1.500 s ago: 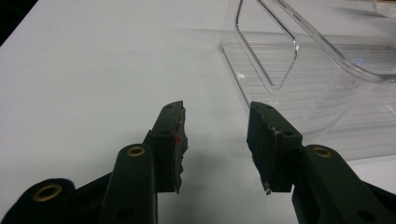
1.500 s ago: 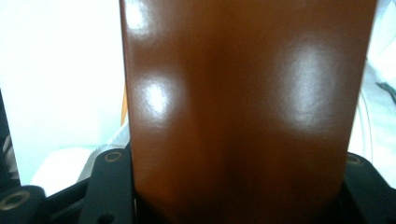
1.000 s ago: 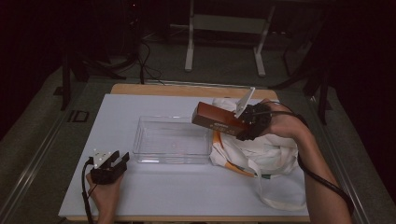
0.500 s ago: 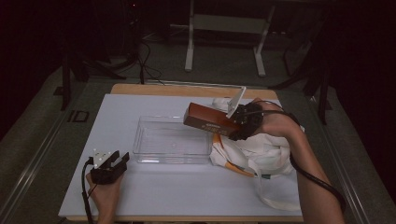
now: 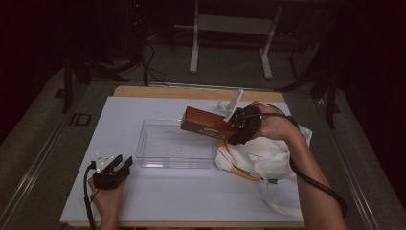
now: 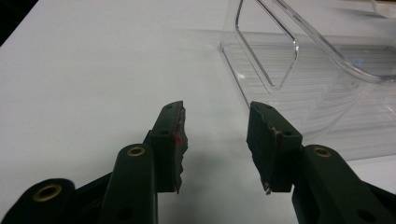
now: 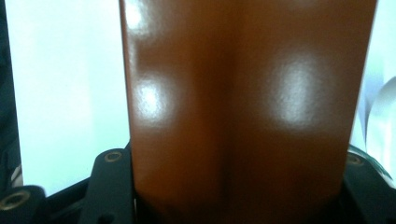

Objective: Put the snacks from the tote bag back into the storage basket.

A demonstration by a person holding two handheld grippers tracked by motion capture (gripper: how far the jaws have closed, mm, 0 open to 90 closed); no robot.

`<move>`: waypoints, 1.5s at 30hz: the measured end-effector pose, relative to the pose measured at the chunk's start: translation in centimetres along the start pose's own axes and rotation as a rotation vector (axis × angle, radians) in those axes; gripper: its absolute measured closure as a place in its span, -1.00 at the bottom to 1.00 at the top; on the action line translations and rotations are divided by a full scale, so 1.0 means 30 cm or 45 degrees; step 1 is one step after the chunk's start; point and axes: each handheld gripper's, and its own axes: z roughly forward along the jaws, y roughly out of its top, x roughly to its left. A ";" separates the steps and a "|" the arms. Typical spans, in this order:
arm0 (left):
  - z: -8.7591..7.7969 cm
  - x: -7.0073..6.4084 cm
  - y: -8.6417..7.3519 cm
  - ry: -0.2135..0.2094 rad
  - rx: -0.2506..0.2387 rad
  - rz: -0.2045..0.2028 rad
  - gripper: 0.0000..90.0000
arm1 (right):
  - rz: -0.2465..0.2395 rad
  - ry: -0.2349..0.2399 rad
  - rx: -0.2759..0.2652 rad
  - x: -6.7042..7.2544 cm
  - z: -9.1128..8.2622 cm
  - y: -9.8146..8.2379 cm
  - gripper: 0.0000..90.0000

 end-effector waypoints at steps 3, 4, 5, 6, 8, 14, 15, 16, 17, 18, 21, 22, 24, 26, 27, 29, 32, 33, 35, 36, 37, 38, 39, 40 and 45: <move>0.000 0.000 0.000 -0.001 0.001 0.000 0.27 | -0.006 0.003 -0.002 0.002 0.007 0.013 -0.05; 0.000 0.000 0.000 -0.001 0.001 0.001 0.27 | -0.007 0.005 -0.003 0.003 0.009 0.016 -0.05; 0.000 0.000 0.000 -0.001 0.001 0.000 0.27 | -0.009 0.009 -0.001 0.004 0.013 0.021 -0.05; 0.000 0.000 0.000 -0.001 0.001 0.000 0.27 | -0.009 0.009 -0.001 0.004 0.013 0.021 -0.05; 0.000 0.000 0.000 0.000 0.000 -0.002 0.27 | -0.020 0.007 0.009 0.006 0.020 0.029 -0.05; 0.000 -0.001 0.000 0.000 0.002 -0.003 0.27 | -0.030 0.011 0.024 0.013 0.031 0.051 -0.05; 0.000 -0.001 0.000 -0.001 0.002 -0.003 0.27 | -0.032 0.013 0.027 0.014 0.035 0.055 -0.05; 0.000 0.000 0.000 0.000 0.001 -0.002 0.27 | -0.037 0.012 0.032 0.015 0.038 0.059 -0.05; 0.000 0.000 0.000 0.000 0.001 -0.002 0.27 | -0.036 0.011 0.033 0.015 0.042 0.063 -0.05; 0.000 0.000 0.000 -0.001 0.001 -0.002 0.27 | -0.033 0.015 0.038 0.016 0.045 0.067 -0.05; 0.000 0.000 0.000 -0.002 0.001 -0.002 0.27 | -0.039 0.016 0.048 0.021 0.056 0.080 -0.05; 0.000 0.001 0.000 -0.003 0.001 -0.001 0.27 | -0.047 0.018 0.051 0.022 0.060 0.084 -0.05; 0.000 0.001 0.000 -0.003 0.001 -0.001 0.27 | -0.045 0.019 0.057 0.026 0.065 0.092 -0.05; 0.000 0.001 0.000 -0.004 0.000 -0.003 0.27 | -0.046 0.018 0.053 0.029 0.069 0.098 -0.05; 0.000 0.001 0.000 -0.004 -0.001 -0.002 0.27 | -0.049 0.020 0.051 0.029 0.072 0.101 -0.05; 0.000 0.001 0.000 -0.004 0.000 -0.002 0.27 | -0.046 0.024 0.058 0.032 0.079 0.106 -0.05; 0.000 0.001 0.000 -0.004 0.000 0.000 0.27 | -0.050 0.029 0.062 0.034 0.090 0.112 -0.05; -0.001 0.000 0.000 -0.003 0.000 0.000 0.27 | -0.050 0.029 0.062 0.034 0.090 0.112 -0.05; 0.000 0.001 0.000 -0.004 0.000 -0.002 0.27 | -0.050 0.031 0.061 0.038 0.100 0.117 -0.05; 0.000 0.000 0.000 -0.004 0.000 -0.002 0.27 | -0.050 0.032 0.064 0.039 0.103 0.119 -0.05; 0.000 0.000 0.000 -0.004 0.000 -0.001 0.27 | -0.052 0.035 0.061 0.041 0.107 0.121 -0.05; 0.000 0.001 0.000 -0.004 0.000 -0.002 0.27 | -0.053 0.036 0.064 0.042 0.110 0.124 -0.05; 0.000 0.001 0.000 -0.004 0.000 -0.002 0.27 | -0.053 0.036 0.064 0.042 0.110 0.124 -0.05; 0.000 0.001 0.000 -0.004 0.000 -0.002 0.27 | -0.050 0.039 0.065 0.044 0.114 0.126 -0.05; 0.000 0.001 0.000 -0.004 0.000 -0.001 0.27 | -0.063 0.045 0.082 0.052 0.135 0.142 -0.05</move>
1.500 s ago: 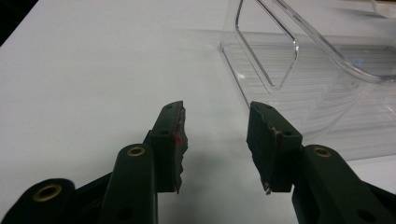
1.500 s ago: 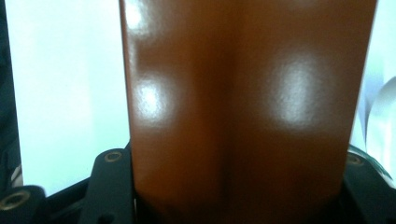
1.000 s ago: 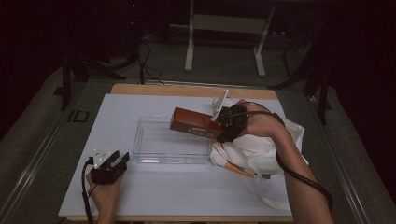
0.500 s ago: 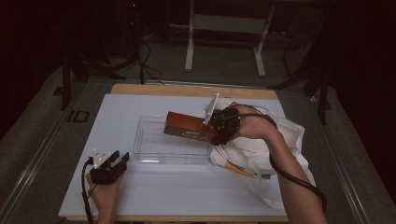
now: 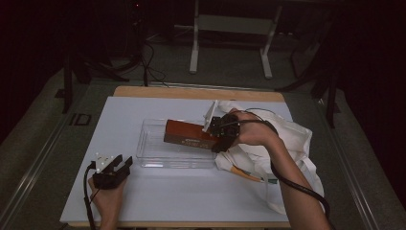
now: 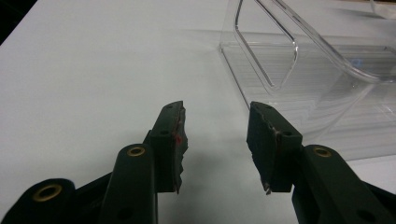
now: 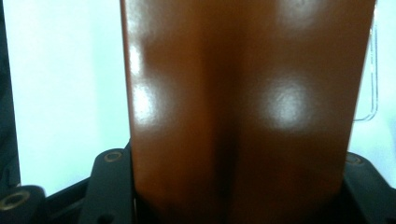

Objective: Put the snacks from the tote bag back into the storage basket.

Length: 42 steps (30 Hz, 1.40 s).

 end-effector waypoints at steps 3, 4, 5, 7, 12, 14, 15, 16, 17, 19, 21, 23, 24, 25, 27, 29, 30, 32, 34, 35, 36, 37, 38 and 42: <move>0.000 0.000 0.000 -0.001 0.000 0.000 0.27 | -0.002 0.006 0.008 0.004 0.008 0.009 -0.05; 0.000 0.000 0.000 0.000 0.000 0.000 0.27 | -0.001 0.006 0.010 0.005 0.010 0.010 -0.05; 0.000 0.000 0.000 0.000 0.000 0.000 0.27 | -0.006 0.006 0.011 0.005 0.013 0.013 -0.05; 0.000 0.000 0.000 -0.001 -0.001 0.000 0.27 | -0.003 0.011 0.020 0.006 0.019 0.017 -0.05; 0.000 0.000 0.000 -0.001 -0.001 -0.002 0.27 | -0.004 0.024 0.030 0.005 0.041 0.027 -0.05; 0.000 0.000 0.000 -0.001 0.000 -0.001 0.27 | 0.002 0.032 0.037 0.005 0.049 0.030 -0.05; 0.000 0.000 0.000 -0.001 0.000 -0.001 0.27 | 0.002 0.032 0.037 0.005 0.049 0.030 -0.05; 0.000 0.000 0.000 -0.001 0.000 0.000 0.27 | 0.000 0.034 0.041 0.004 0.053 0.032 -0.05; 0.000 0.000 0.000 -0.001 0.002 0.001 0.27 | 0.005 0.039 0.048 0.003 0.058 0.035 -0.05; 0.000 0.000 0.000 -0.001 0.002 0.000 0.27 | 0.006 0.040 0.050 0.003 0.060 0.036 -0.05; 0.000 0.000 0.000 -0.001 0.001 -0.001 0.27 | 0.006 0.046 0.051 0.003 0.063 0.043 -0.05; 0.000 0.000 0.000 -0.001 0.001 0.000 0.27 | 0.001 0.049 0.057 0.005 0.067 0.050 -0.06; 0.000 0.000 0.000 -0.002 0.001 0.000 0.27 | 0.001 0.053 0.060 0.005 0.070 0.053 -0.06; 0.000 0.000 0.000 -0.002 0.001 0.000 0.27 | -0.004 0.054 0.060 0.004 0.073 0.057 -0.06; 0.000 0.001 0.000 -0.003 0.001 -0.001 0.27 | -0.003 0.060 0.063 0.003 0.080 0.063 -0.06; 0.000 0.001 0.000 -0.004 0.001 0.000 0.27 | -0.004 0.067 0.063 0.001 0.088 0.069 -0.06; 0.000 0.001 0.000 -0.005 0.002 0.000 0.27 | -0.002 0.071 0.067 0.001 0.091 0.073 -0.06; 0.000 0.001 0.000 -0.005 0.001 -0.001 0.27 | -0.007 0.075 0.069 -0.001 0.099 0.078 -0.06; 0.000 0.001 0.000 -0.005 0.002 0.000 0.27 | -0.004 0.079 0.073 0.000 0.101 0.081 -0.06; 0.000 0.001 0.000 -0.005 0.000 -0.001 0.27 | -0.010 0.081 0.072 -0.002 0.106 0.085 -0.06; 0.000 0.001 0.000 -0.005 0.001 0.000 0.27 | -0.010 0.087 0.074 -0.002 0.107 0.087 -0.06; 0.000 0.001 0.000 -0.005 0.001 0.000 0.27 | -0.005 0.094 0.082 -0.001 0.108 0.089 -0.07; 0.000 0.001 0.000 -0.005 0.001 0.000 0.27 | -0.004 0.099 0.085 -0.002 0.110 0.091 -0.07; 0.000 0.001 0.000 -0.006 0.001 0.000 0.27 | -0.006 0.096 0.086 -0.009 0.116 0.095 -0.07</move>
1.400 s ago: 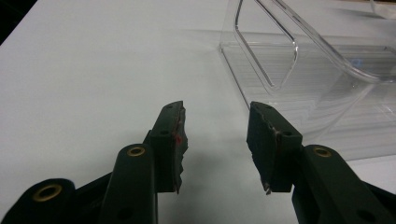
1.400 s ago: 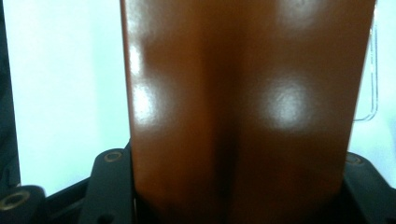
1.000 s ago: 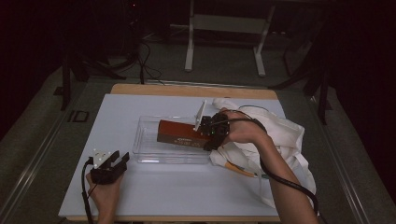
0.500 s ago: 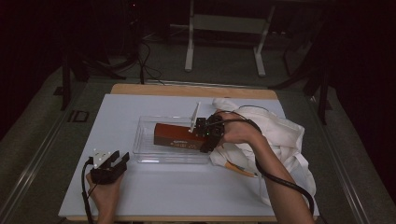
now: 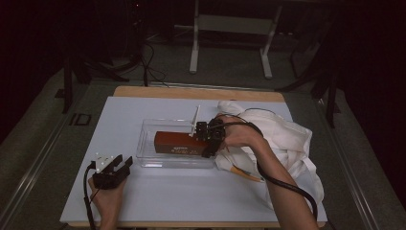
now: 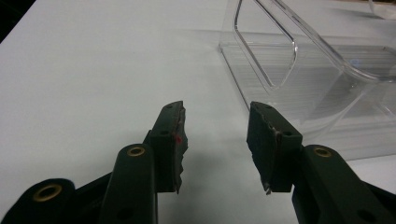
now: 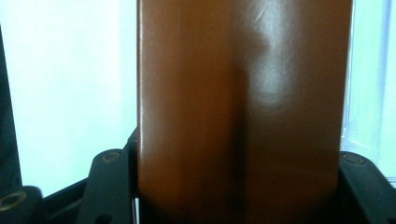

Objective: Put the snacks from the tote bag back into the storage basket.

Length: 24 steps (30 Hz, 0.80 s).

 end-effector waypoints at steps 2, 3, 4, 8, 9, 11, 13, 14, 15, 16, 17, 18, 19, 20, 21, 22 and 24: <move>0.000 0.000 0.000 0.000 0.001 0.001 0.27 | 0.005 0.004 0.001 -0.001 0.001 0.001 -0.07; 0.000 0.000 0.000 0.000 0.001 0.000 0.27 | 0.010 0.007 0.005 -0.003 0.005 0.003 -0.07; 0.000 0.000 0.000 0.000 0.001 0.000 0.27 | 0.010 0.007 0.005 -0.003 0.005 0.003 -0.07; 0.000 0.000 0.000 0.000 -0.001 -0.001 0.27 | 0.005 0.007 0.019 -0.005 0.012 0.008 -0.08; 0.000 0.000 0.000 0.000 0.000 0.001 0.27 | -0.002 0.009 0.024 -0.005 0.014 0.011 -0.08; 0.000 -0.001 0.000 0.000 0.000 0.001 0.27 | -0.009 0.005 0.031 -0.003 0.015 0.014 -0.09; 0.000 0.000 0.000 -0.001 0.000 0.001 0.27 | -0.015 0.005 0.025 -0.004 0.015 0.017 -0.09; 0.000 -0.001 0.000 0.000 -0.001 0.001 0.27 | -0.009 0.004 0.027 -0.004 0.015 0.019 -0.09; 0.000 0.000 0.000 -0.001 0.000 0.001 0.27 | -0.013 0.006 0.026 -0.005 0.015 0.021 -0.09; 0.000 0.000 0.000 0.000 0.000 0.001 0.27 | -0.011 0.006 0.027 -0.006 0.015 0.022 -0.09; 0.000 0.000 0.000 0.000 0.000 0.001 0.27 | -0.014 0.004 0.026 -0.008 0.016 0.023 -0.09; 0.000 0.000 0.000 0.000 0.000 0.001 0.27 | -0.009 0.007 0.028 -0.007 0.017 0.024 -0.09; 0.000 -0.001 0.000 0.000 -0.001 0.002 0.27 | -0.010 0.009 0.028 -0.008 0.018 0.026 -0.10; 0.000 -0.001 0.000 0.000 -0.001 0.002 0.27 | -0.006 0.013 0.033 -0.007 0.020 0.027 -0.10; 0.000 -0.001 0.000 -0.001 -0.001 0.001 0.27 | -0.010 0.017 0.035 -0.007 0.023 0.028 -0.10; 0.000 -0.001 0.000 -0.001 -0.001 0.001 0.27 | -0.010 0.017 0.035 -0.007 0.023 0.028 -0.10; 0.000 -0.001 0.000 -0.001 -0.001 0.001 0.27 | -0.008 0.018 0.035 -0.007 0.025 0.029 -0.10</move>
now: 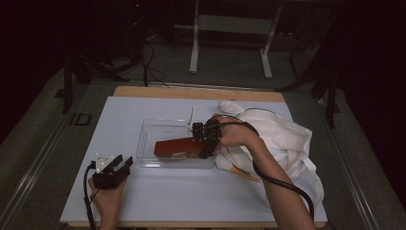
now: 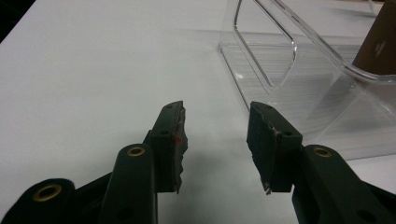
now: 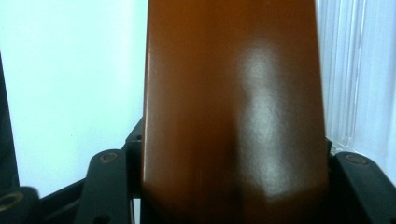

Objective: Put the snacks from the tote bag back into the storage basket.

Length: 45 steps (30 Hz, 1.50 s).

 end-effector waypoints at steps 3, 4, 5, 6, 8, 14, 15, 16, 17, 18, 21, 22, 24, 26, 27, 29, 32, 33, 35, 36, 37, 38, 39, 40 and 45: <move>0.000 0.000 0.000 0.000 0.001 0.001 0.27 | 0.003 0.007 -0.036 -0.003 -0.001 0.005 -0.11; 0.000 0.000 0.000 0.000 0.000 0.000 0.27 | 0.007 0.010 -0.040 -0.004 -0.002 0.005 -0.10; 0.000 0.000 0.000 0.000 0.001 0.001 0.27 | 0.003 0.014 -0.047 -0.006 -0.002 0.006 -0.10; 0.000 0.000 0.000 0.000 0.000 0.000 0.27 | 0.002 0.013 -0.047 -0.006 -0.002 0.007 -0.11; 0.000 0.000 0.000 0.000 0.000 0.000 0.27 | 0.017 0.019 -0.048 -0.006 -0.002 0.007 -0.11; 0.000 0.000 0.000 0.001 0.000 0.000 0.27 | 0.034 0.022 -0.054 -0.011 0.007 -0.003 -0.15; 0.000 0.000 0.000 0.000 0.000 0.001 0.26 | 0.034 0.018 -0.055 -0.012 0.007 -0.005 -0.15; 0.000 0.000 0.000 0.001 0.001 0.001 0.26 | 0.034 0.016 -0.060 -0.014 0.008 -0.008 -0.15; 0.000 0.000 0.000 0.001 0.001 0.001 0.26 | 0.044 0.018 -0.058 -0.014 0.008 -0.010 -0.16; 0.000 0.000 0.000 0.000 0.000 0.001 0.26 | 0.047 0.015 -0.057 -0.015 0.008 -0.011 -0.16; 0.000 0.000 0.000 0.000 0.000 0.001 0.26 | 0.055 0.016 -0.057 -0.018 0.010 -0.015 -0.16; 0.000 0.000 0.000 0.000 -0.001 0.001 0.26 | 0.057 0.018 -0.058 -0.019 0.010 -0.016 -0.16; 0.000 0.000 0.000 0.000 0.000 0.001 0.26 | 0.067 0.020 -0.061 -0.019 0.011 -0.017 -0.16; 0.000 0.000 0.000 0.001 0.001 0.001 0.26 | 0.071 0.023 -0.063 -0.018 0.010 -0.017 -0.16; 0.000 0.000 0.000 0.001 0.001 0.001 0.26 | 0.073 0.026 -0.066 -0.019 0.009 -0.017 -0.17; 0.000 -0.001 0.000 0.002 0.001 0.002 0.26 | 0.070 0.023 -0.073 -0.019 0.009 -0.016 -0.17; 0.000 -0.001 0.000 0.003 0.002 0.002 0.26 | 0.070 0.052 -0.098 -0.015 0.012 -0.009 -0.17; 0.001 -0.001 0.000 0.002 0.001 0.002 0.26 | 0.069 0.054 -0.099 -0.015 0.013 -0.009 -0.18; 0.001 -0.001 0.000 0.002 0.001 0.003 0.26 | 0.074 0.057 -0.100 -0.016 0.014 -0.009 -0.18; 0.000 -0.001 0.000 0.002 0.002 0.003 0.26 | 0.072 0.062 -0.103 -0.018 0.017 -0.010 -0.19; 0.001 -0.001 0.000 0.002 0.002 0.003 0.26 | 0.072 0.063 -0.098 -0.018 0.017 -0.011 -0.19; 0.001 0.000 0.000 0.001 0.003 0.003 0.26 | 0.073 0.062 -0.096 -0.017 0.016 -0.011 -0.19; 0.001 0.000 0.000 0.001 0.003 0.003 0.26 | 0.074 0.063 -0.104 -0.017 0.014 -0.012 -0.18; 0.001 -0.001 0.000 0.002 0.002 0.003 0.26 | 0.076 0.067 -0.113 -0.018 0.011 -0.013 -0.18; 0.001 -0.001 0.000 0.003 0.000 0.002 0.26 | 0.077 0.057 -0.112 -0.018 0.000 -0.015 -0.18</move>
